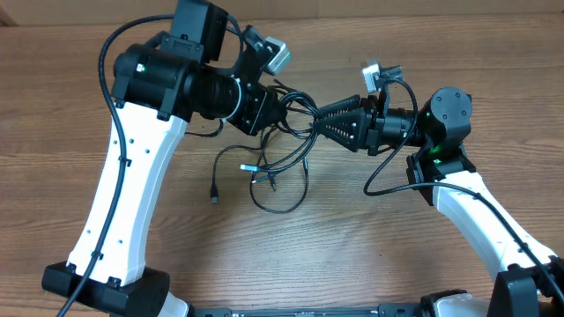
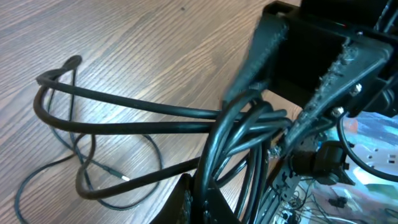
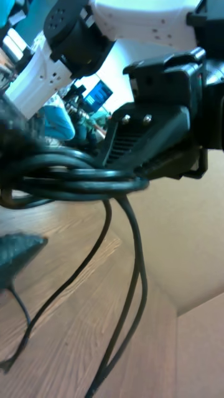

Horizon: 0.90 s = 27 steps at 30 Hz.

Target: Untangle cables

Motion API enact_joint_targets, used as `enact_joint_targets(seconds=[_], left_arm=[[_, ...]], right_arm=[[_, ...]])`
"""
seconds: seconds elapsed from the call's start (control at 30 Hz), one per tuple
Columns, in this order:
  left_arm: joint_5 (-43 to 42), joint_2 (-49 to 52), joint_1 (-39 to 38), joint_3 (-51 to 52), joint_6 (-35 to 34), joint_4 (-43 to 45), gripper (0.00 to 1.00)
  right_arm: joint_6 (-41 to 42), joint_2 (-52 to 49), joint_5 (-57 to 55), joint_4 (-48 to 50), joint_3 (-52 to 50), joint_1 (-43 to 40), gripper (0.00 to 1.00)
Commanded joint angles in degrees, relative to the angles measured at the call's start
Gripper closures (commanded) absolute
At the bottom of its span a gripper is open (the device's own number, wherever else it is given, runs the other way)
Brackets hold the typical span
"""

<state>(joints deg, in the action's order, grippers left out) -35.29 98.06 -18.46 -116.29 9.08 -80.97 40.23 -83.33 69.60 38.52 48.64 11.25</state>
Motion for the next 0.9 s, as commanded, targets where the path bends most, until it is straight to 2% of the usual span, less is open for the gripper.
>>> enact_joint_targets(seconds=[0.0,0.17,0.5,0.53,0.57,0.67,0.7,0.73,0.87], left_arm=[[0.4,0.1,0.0,-0.1,-1.0,0.3,0.96],[0.9,0.1,0.0,-0.1,-1.0,0.2,0.96],[1.2,0.1,-0.1,-0.1,-1.9,0.3,0.95],[1.2,0.1,-0.1,-0.1,-1.9,0.3,0.91],[1.2,0.1,-0.1,-0.1,-1.8,0.3,0.82],[1.2,0.1,-0.1,-0.1,-1.8,0.6,0.67],[1.2,0.1,-0.1,-0.1,-1.8,0.9,0.53],[1.2,0.1,-0.1,-0.1,-1.8,1.1,0.47],[1.2,0.1,-0.1,-0.1,-1.8,3.1,0.28]], right_arm=[[-0.3,0.3,-0.5,0.3,0.8,0.0,0.73],[-0.3,0.3,-0.5,0.3,0.8,0.0,0.96],[-0.3,0.3,-0.5,0.1,0.8,0.0,0.96],[-0.3,0.3,-0.5,-0.1,0.8,0.0,0.96],[-0.3,0.3,-0.5,-0.4,0.8,0.0,0.96],[-0.3,0.3,-0.5,-1.7,0.8,0.0,0.96],[-0.3,0.3,-0.4,-2.1,0.8,0.0,0.96],[-0.3,0.3,-0.3,-2.0,0.8,0.0,0.96],[-1.1,0.3,1.3,-2.0,0.8,0.0,0.96]])
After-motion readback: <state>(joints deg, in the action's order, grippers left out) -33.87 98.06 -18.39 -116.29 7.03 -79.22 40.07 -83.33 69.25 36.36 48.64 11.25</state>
